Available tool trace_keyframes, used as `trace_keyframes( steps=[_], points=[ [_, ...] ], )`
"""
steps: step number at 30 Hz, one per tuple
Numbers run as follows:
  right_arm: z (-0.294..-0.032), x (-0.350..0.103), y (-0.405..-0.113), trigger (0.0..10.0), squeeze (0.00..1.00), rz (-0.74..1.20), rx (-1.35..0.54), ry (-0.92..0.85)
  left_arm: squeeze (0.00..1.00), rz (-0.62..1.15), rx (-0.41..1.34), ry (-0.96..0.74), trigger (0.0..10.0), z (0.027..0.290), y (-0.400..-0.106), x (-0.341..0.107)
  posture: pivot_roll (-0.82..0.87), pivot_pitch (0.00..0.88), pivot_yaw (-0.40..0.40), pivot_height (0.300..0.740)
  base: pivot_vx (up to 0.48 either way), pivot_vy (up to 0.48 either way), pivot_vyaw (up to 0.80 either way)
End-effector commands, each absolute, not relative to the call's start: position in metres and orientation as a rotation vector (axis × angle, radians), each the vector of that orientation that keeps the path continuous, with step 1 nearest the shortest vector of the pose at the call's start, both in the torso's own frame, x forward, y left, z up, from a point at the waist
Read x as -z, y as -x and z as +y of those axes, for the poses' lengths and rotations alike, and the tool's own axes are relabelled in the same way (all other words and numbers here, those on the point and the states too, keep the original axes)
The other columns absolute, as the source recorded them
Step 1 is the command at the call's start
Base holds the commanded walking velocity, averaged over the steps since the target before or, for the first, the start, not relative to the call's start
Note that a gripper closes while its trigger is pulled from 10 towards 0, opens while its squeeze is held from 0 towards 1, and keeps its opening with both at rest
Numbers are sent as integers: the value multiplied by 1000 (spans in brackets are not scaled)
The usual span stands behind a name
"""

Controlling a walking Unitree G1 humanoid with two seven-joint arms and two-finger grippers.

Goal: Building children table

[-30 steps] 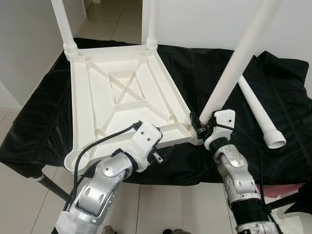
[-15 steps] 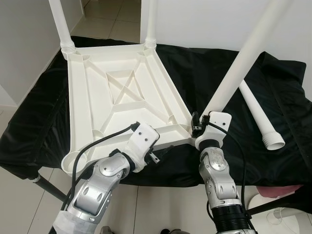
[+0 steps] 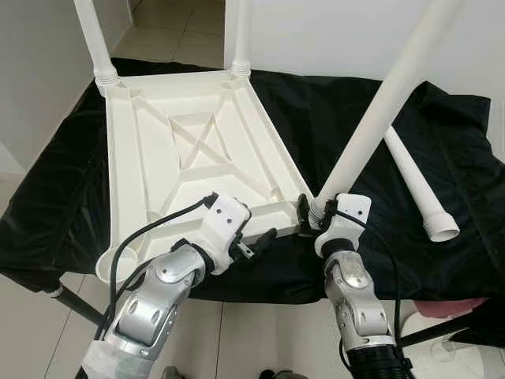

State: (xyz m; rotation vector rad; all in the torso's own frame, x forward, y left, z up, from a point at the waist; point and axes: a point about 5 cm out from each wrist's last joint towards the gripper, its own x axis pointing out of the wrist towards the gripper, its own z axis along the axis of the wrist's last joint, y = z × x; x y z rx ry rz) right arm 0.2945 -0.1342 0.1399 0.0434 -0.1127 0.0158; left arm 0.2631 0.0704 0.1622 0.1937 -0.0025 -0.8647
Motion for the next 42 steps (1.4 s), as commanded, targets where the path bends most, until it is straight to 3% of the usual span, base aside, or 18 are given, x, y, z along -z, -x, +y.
trace_keyframes(
  steps=[1, 2, 3, 4, 15, 24, 25, 26, 27, 29, 30, 39, 40, 42],
  points=[
    [-136, -138, -292, 10000, 1000, -108, -23, -35, 0, -11, 921, -198, 10000, 67, -259, -163, 18, 93, -56, 740, 0, 0, 0],
    [-138, -138, -292, 10000, 157, -110, -48, -18, 0, -7, 921, -197, 10000, 67, -259, -163, 18, 92, -57, 740, 0, 0, 0],
    [-138, -138, -292, 10000, 157, -110, -48, -18, 0, -7, 921, -197, 10000, 67, -259, -163, 18, 92, -57, 740, 0, 0, 0],
    [-140, -138, -291, 10000, 0, -116, -80, -11, 0, -4, 925, -196, 10000, 67, -258, -162, 17, 93, -55, 740, 0, 0, 0],
    [-148, -149, -300, 10000, 0, -208, -314, 27, 0, -3, 970, -188, 10000, 56, -249, -158, 8, 89, -47, 740, 0, 0, 0],
    [-154, -149, -317, 10000, 0, -195, -464, 167, 0, 10, 1000, -168, 10000, 52, -249, -156, 4, 88, -44, 740, 0, 0, 0],
    [-155, -147, -319, 8000, 0, -186, -479, 177, 0, 18, 1002, -159, 10000, 51, -249, -156, 7, 88, -46, 740, 0, 0, 0],
    [-155, -147, -319, 8000, 0, -186, -479, 177, 0, 18, 1002, -159, 10000, 51, -249, -156, 7, 88, -46, 740, 0, 0, 0],
    [-156, -146, -320, 4588, 0, -181, -488, 182, 0, 24, 1003, -153, 10000, 51, -249, -156, 7, 88, -46, 740, 0, 0, 0],
    [-157, -143, -320, 4039, 0, -167, -498, 184, 0, 29, 1003, -153, 10000, 51, -250, -156, 12, 88, -49, 740, 0, 0, 0],
    [-158, -138, -320, 0, 0, -150, -507, 177, 0, 24, 993, -163, 10000, 51, -251, -156, 13, 86, -50, 740, 0, 0, 0],
    [-166, -121, -318, 0, 0, -93, -493, 133, 0, 7, 972, -188, 10000, 53, -255, -158, 15, 88, -47, 740, 0, 0, 0],
    [-167, -119, -318, 3216, 0, -85, -479, 116, 0, 7, 971, -190, 10000, 53, -256, -159, 13, 88, -44, 740, 0, 0, 0],
    [-167, -119, -318, 3216, 0, -85, -479, 116, 0, 7, 971, -190, 10000, 53, -256, -159, 13, 88, -44, 740, 0, 0, 0]
  ],
)
